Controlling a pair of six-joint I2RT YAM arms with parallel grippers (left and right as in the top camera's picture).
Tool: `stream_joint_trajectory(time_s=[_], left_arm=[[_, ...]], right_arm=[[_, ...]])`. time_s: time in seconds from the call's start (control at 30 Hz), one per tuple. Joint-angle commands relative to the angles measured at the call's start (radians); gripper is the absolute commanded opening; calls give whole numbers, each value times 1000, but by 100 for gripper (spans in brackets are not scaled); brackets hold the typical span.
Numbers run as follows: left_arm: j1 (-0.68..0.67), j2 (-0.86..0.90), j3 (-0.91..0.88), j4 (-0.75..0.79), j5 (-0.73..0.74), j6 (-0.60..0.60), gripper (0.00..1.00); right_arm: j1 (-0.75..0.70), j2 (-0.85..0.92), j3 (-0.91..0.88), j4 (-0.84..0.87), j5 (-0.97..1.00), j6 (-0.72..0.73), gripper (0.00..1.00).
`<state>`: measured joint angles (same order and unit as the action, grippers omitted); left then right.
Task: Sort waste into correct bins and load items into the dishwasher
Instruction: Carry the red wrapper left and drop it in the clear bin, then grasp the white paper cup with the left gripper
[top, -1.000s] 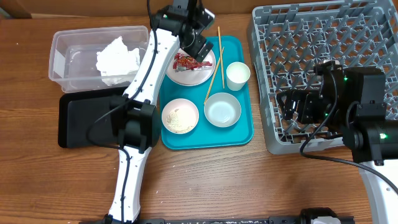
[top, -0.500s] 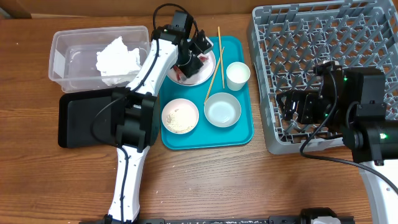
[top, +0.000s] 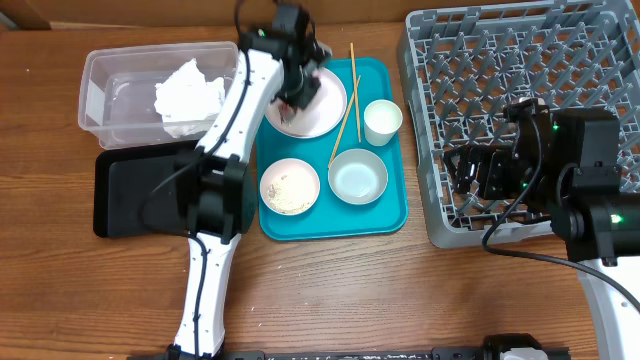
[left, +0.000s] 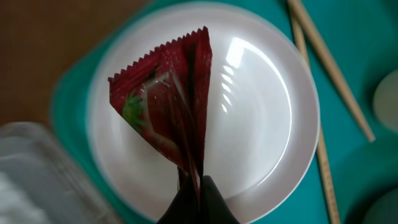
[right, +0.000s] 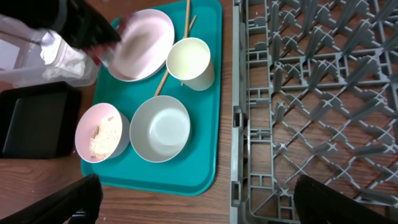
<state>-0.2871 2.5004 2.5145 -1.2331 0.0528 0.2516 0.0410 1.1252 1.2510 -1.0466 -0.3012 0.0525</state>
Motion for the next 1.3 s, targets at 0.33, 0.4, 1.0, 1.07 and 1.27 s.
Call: stream_joint_trajectory(time_s=[0.33, 0.4, 1.0, 1.07, 1.27], left_arm=[[214, -68, 193, -228, -208, -466, 4], [241, -68, 135, -216, -204, -466, 8], [173, -107, 264, -292, 237, -220, 90], [124, -100, 261, -311, 237, -206, 89], [-56, -55, 247, -267, 224, -198, 88]], right_arm=[[5, -3, 26, 24, -35, 5, 100], [5, -3, 26, 24, -35, 5, 100], [5, -3, 26, 72, -197, 4, 100], [3, -3, 26, 73, -171, 4, 100], [3, -3, 26, 72, -110, 5, 100]])
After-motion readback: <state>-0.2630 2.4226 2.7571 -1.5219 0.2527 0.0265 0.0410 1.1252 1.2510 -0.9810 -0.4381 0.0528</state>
